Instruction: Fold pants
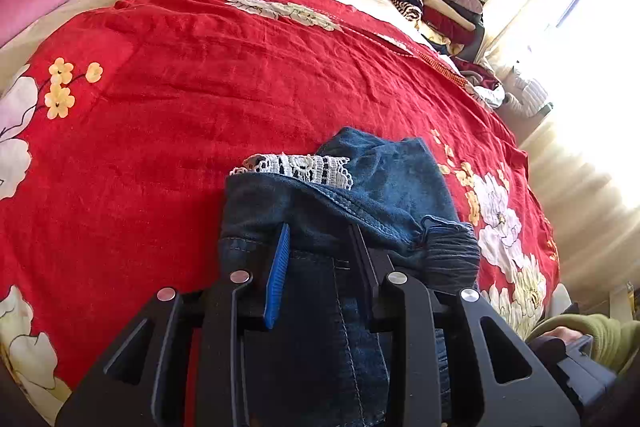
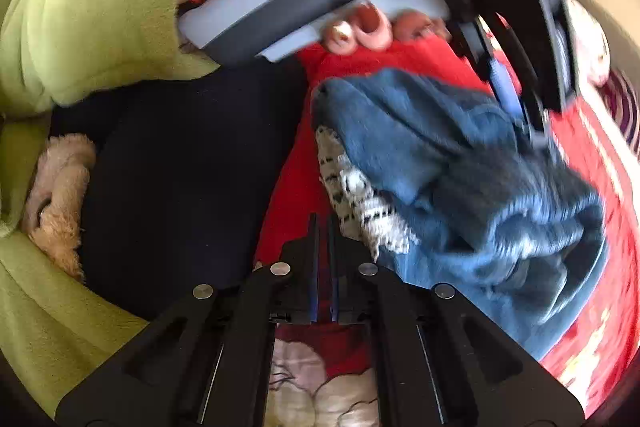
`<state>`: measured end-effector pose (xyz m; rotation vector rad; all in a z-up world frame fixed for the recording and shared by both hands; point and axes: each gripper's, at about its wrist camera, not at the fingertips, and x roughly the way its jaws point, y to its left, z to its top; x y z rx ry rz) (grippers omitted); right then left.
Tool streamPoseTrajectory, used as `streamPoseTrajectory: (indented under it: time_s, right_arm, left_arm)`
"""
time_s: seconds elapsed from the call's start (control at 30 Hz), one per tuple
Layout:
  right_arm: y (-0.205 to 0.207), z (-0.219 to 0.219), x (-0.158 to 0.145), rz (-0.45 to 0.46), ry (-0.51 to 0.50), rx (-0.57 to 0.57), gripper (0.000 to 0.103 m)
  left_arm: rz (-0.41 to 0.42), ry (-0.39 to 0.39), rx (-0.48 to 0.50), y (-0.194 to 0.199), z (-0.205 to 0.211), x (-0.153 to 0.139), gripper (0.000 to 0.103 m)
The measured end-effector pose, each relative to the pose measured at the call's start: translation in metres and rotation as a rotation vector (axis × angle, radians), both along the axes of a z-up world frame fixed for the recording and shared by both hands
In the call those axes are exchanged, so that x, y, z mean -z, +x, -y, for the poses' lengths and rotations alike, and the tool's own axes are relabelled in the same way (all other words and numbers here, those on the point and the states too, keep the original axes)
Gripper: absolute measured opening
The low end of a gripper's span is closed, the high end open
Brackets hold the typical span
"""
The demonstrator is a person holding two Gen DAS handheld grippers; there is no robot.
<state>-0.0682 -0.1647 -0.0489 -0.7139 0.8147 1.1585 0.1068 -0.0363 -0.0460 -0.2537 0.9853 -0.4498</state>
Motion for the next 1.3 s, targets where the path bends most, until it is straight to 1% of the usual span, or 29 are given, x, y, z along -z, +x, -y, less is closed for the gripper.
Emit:
streamPoseTrajectory:
  time_s: [0.07,0.1,0.13,0.2,0.27,0.33,0.37,0.4,0.43,0.5,0.57,0.63,0.7,0.77,0.83,0.87,0.9,0.97,1.07,1.1,1.17,1.3]
  right_arm:
    - [-0.003,0.013,-0.014,-0.036,0.079,0.028,0.01]
    - [-0.003,0.021,-0.022,-0.043,0.12,0.042,0.02]
    - [-0.002,0.03,-0.031,-0.046,0.159,0.065,0.027]
    - [0.003,0.048,-0.048,-0.057,0.233,0.118,0.029]
    - [0.011,0.068,-0.068,-0.034,0.299,0.19,0.029]
    - [0.027,0.083,-0.085,-0.013,0.353,0.261,0.029]
    - [0.039,0.09,-0.093,-0.013,0.38,0.309,0.029]
    - [0.053,0.094,-0.096,-0.019,0.388,0.344,0.029]
    - [0.067,0.095,-0.097,-0.022,0.379,0.387,0.029]
    - [0.092,0.082,-0.095,-0.006,0.338,0.442,0.029]
    - [0.108,0.075,-0.088,-0.016,0.295,0.472,0.029]
    - [0.127,0.056,-0.079,-0.035,0.254,0.469,0.029]
    - [0.145,0.042,-0.067,-0.065,0.211,0.467,0.029]
    - [0.16,0.033,-0.054,-0.091,0.184,0.46,0.029]
    - [0.172,0.02,-0.034,-0.145,0.11,0.438,0.029]
    - [0.175,0.014,-0.024,-0.176,0.068,0.431,0.027]
    - [0.177,0.012,-0.019,-0.187,0.052,0.432,0.021]
    - [0.174,0.013,-0.017,-0.178,0.057,0.45,0.016]
    - [0.176,0.016,-0.012,-0.119,0.033,0.52,0.015]
    - [0.178,0.015,-0.006,-0.116,0.025,0.53,0.014]
    - [0.179,0.017,0.002,-0.127,0.041,0.556,0.014]
    - [0.176,0.018,0.002,-0.12,0.061,0.583,0.014]
  left_arm:
    - [0.017,0.001,0.004,-0.004,-0.001,-0.003,0.036]
    - [0.03,-0.002,0.002,-0.008,-0.001,-0.006,0.047]
    - [0.043,-0.002,-0.002,-0.012,-0.002,-0.009,0.053]
    - [0.073,0.011,-0.008,-0.022,-0.004,-0.015,0.055]
    - [0.11,0.049,-0.03,-0.036,-0.009,-0.02,0.056]
    - [0.123,0.072,-0.051,-0.049,-0.014,-0.021,0.056]
    - [0.12,0.072,-0.056,-0.055,-0.017,-0.021,0.054]
    - [0.119,0.076,-0.06,-0.061,-0.017,-0.02,0.051]
    - [0.123,0.087,-0.062,-0.068,-0.017,-0.02,0.037]
    - [0.127,0.096,-0.048,-0.08,-0.014,-0.021,0.026]
    - [0.123,0.102,-0.027,-0.093,-0.006,-0.02,0.026]
    - [0.121,0.116,0.008,-0.102,0.005,-0.019,0.025]
    - [0.113,0.163,0.048,-0.109,0.02,-0.012,0.025]
    - [0.103,0.205,0.065,-0.112,0.029,-0.001,0.025]
    - [0.104,0.23,0.068,-0.112,0.033,0.003,0.025]
    - [0.104,0.228,0.069,-0.111,0.032,0.003,0.025]
    - [0.1,0.216,0.067,-0.111,0.029,0.003,0.025]
    - [0.097,0.202,0.065,-0.11,0.026,0.003,0.026]
    - [0.099,0.199,0.064,-0.11,0.026,0.004,0.026]
    - [0.098,0.199,0.064,-0.109,0.028,0.003,0.027]
    - [0.098,0.198,0.062,-0.11,0.029,0.003,0.027]
    - [0.094,0.192,0.058,-0.109,0.029,0.004,0.027]
